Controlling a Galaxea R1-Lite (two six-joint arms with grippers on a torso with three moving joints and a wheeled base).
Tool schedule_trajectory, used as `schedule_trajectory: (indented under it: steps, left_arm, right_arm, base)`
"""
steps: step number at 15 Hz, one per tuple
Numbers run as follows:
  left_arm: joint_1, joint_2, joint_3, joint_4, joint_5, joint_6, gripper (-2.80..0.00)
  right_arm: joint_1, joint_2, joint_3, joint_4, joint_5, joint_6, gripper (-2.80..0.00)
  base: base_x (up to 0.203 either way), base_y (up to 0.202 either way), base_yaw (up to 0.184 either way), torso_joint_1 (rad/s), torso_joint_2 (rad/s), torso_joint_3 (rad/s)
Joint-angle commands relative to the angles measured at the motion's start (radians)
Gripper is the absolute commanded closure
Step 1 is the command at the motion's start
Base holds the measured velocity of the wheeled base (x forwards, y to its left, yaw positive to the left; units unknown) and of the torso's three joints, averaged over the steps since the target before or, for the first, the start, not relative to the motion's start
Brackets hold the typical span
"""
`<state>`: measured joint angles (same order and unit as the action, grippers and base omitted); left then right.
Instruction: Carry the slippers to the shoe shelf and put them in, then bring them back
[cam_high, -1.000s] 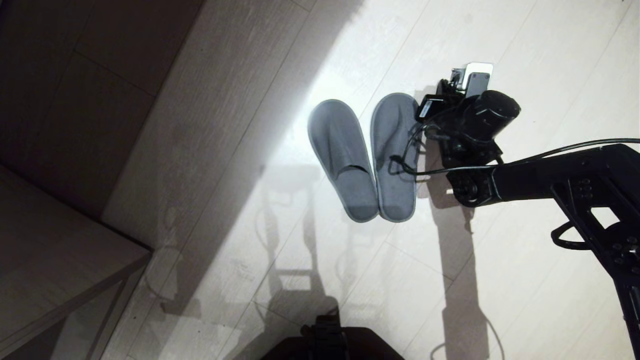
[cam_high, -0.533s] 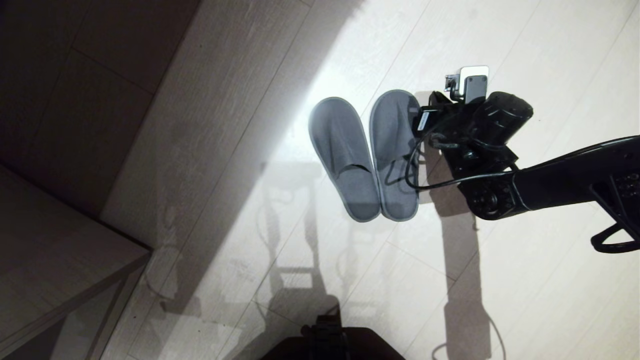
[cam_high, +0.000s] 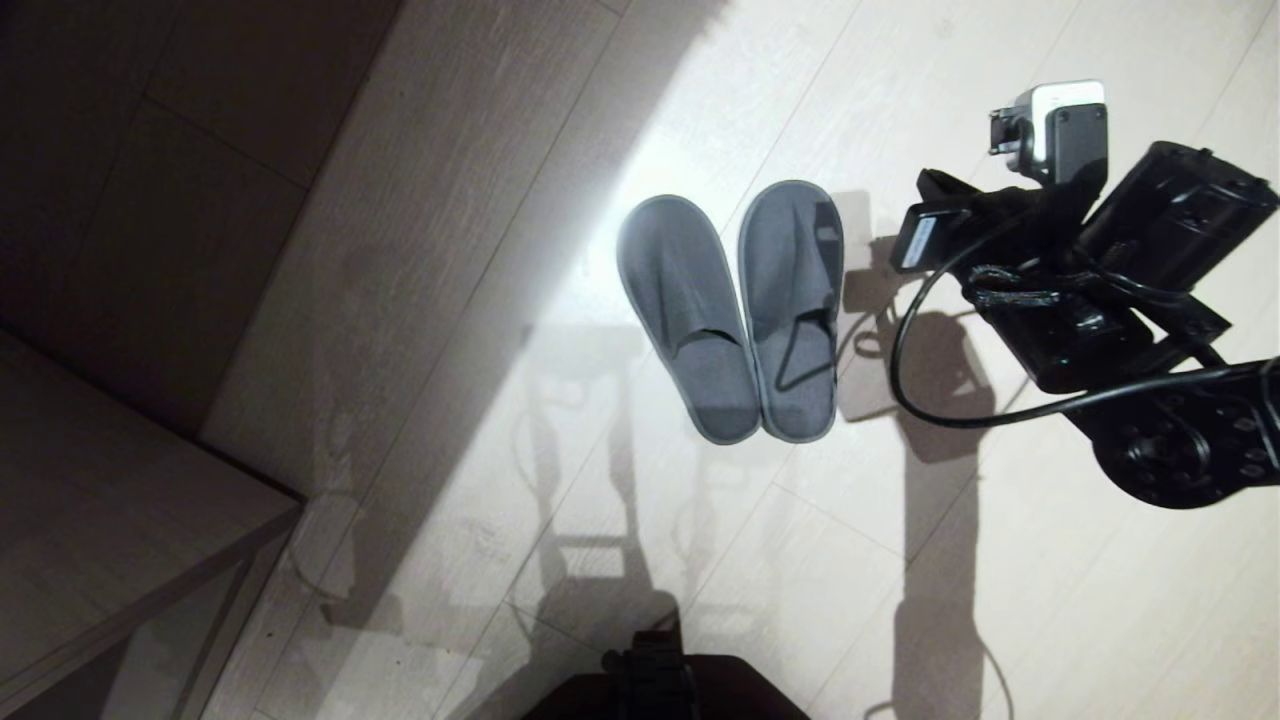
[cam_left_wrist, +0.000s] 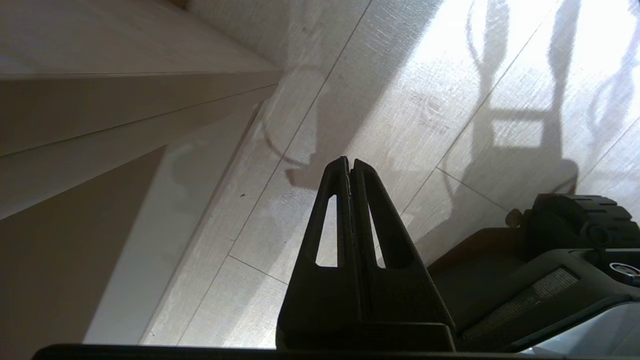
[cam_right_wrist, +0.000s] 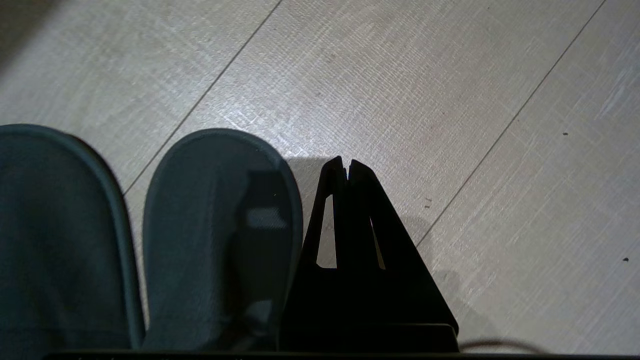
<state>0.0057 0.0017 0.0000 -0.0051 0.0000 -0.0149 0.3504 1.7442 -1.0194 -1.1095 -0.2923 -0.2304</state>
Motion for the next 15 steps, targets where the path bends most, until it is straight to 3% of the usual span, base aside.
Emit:
schedule_trajectory:
  steps: [1, 4, 9, 15]
  left_arm:
    - [0.000, 0.001, 0.000, 0.000, 0.000, 0.000, 0.00]
    - [0.000, 0.000, 0.000, 0.001, 0.000, 0.000, 0.00]
    - [0.000, 0.001, 0.000, -0.001, 0.000, 0.000, 0.00]
    - [0.000, 0.001, 0.000, -0.001, 0.000, 0.000, 0.00]
  right_arm:
    - [0.022, -0.158, 0.093, 0.004, -0.001, -0.003, 0.00]
    - [0.040, -0.339, 0.212, 0.044, -0.002, -0.003, 0.00]
    - [0.032, -0.718, 0.351, 0.278, -0.006, -0.004, 0.00]
    - [-0.137, -0.998, 0.482, 0.452, -0.001, 0.000, 0.00]
  base:
    - [0.000, 0.000, 0.000, 0.000, 0.00, 0.000]
    - [0.000, 0.000, 0.000, 0.000, 0.00, 0.000]
    - [0.000, 0.000, 0.000, 0.000, 0.00, 0.000]
    - [0.000, 0.000, 0.000, 0.000, 0.00, 0.000]
